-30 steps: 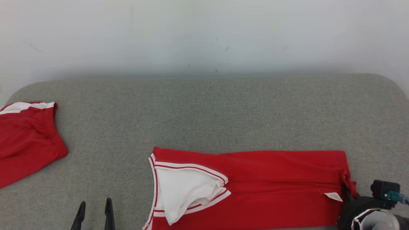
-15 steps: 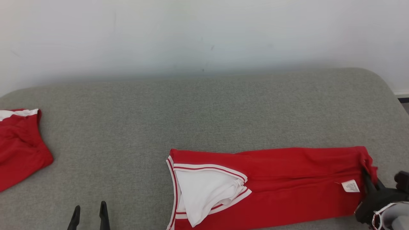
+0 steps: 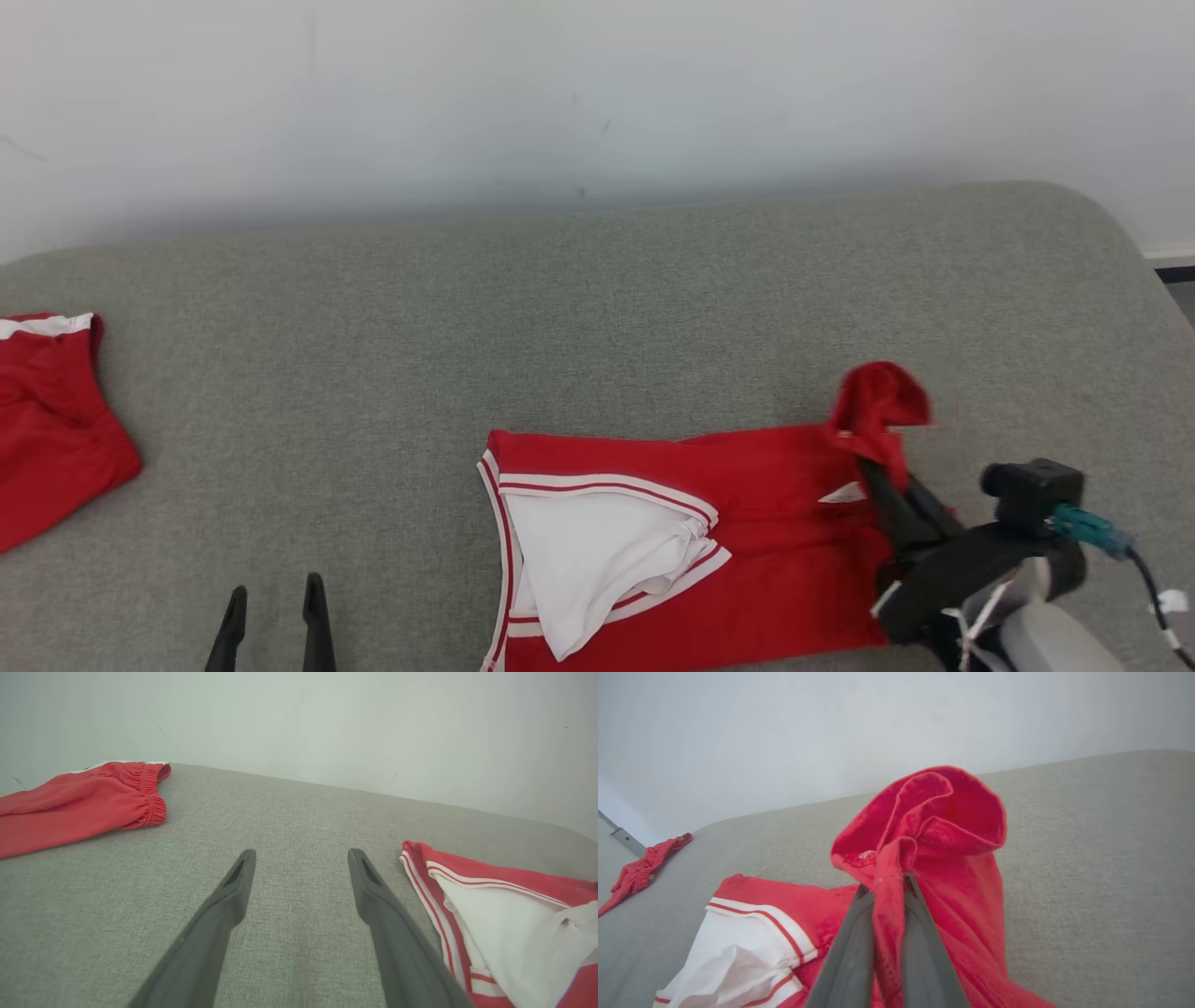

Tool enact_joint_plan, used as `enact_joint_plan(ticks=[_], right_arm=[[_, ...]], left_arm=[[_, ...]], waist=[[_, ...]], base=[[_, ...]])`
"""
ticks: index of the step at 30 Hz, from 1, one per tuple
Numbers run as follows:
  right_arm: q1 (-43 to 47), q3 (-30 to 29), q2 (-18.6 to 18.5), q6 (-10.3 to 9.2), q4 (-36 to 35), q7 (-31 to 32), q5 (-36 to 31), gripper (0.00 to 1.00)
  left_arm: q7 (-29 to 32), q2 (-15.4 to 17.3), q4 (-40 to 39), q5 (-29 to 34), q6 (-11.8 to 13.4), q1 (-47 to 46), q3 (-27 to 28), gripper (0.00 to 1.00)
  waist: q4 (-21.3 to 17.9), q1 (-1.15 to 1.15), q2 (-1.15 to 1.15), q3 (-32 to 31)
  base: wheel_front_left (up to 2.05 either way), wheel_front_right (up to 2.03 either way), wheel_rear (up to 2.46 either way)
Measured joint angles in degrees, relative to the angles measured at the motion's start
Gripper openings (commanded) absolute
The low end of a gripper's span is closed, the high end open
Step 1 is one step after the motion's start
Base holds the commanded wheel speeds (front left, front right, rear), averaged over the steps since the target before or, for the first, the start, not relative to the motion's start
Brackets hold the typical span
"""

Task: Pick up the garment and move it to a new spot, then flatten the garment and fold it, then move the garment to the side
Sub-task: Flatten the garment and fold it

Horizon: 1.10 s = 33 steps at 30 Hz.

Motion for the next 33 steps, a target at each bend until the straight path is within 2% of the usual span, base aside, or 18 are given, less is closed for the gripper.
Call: enact_joint_plan(ticks=[5,10,18,31,32,33], right_arm=[[0.38,1.90,4.57,0.00,-6.92,3.85,-1.89,0.00],[-1.12,4.35,10.46,0.00,-7.36,6.10,-4.09,0.00],[-5.08,7.11,15.43,0.00,-2.54,6.89,-5.52,0.00],[-8.88,10.29,17.79,0.00,10.71,4.20,-7.94,0.00],[-9.11,10.67,17.91,0.00,11.11,4.17,-7.75,0.24],[-9.16,10.94,18.08,0.00,11.28,3.91,-6.91,1.00]], left_arm=[[0.00,-0.01,0.34,-0.08,0.38,-0.12,-1.02,1.00],[0.00,-0.03,0.71,-0.33,0.46,-1.40,-2.58,1.00],[0.00,-0.02,1.18,-0.87,0.67,-3.62,-4.92,1.00],[0.00,-0.02,2.66,-2.49,1.23,-4.97,-7.14,1.00],[0.00,-0.02,2.70,-2.49,1.23,-4.97,-7.05,1.00],[0.00,-0.02,2.77,-2.49,1.23,-4.96,-6.97,1.00]], waist=[[1.35,0.00,0.00,0.28],[3.36,0.00,0.00,0.65],[6.62,0.00,0.00,1.77],[10.87,0.00,0.00,2.87],[10.80,0.00,0.00,2.84],[10.67,0.00,0.00,2.77]], base=[[0.00,0.00,0.00],[0.00,0.00,0.00],[0.00,0.00,0.00],[0.00,0.00,0.00],[0.00,0.00,0.00],[0.00,0.00,0.00]])
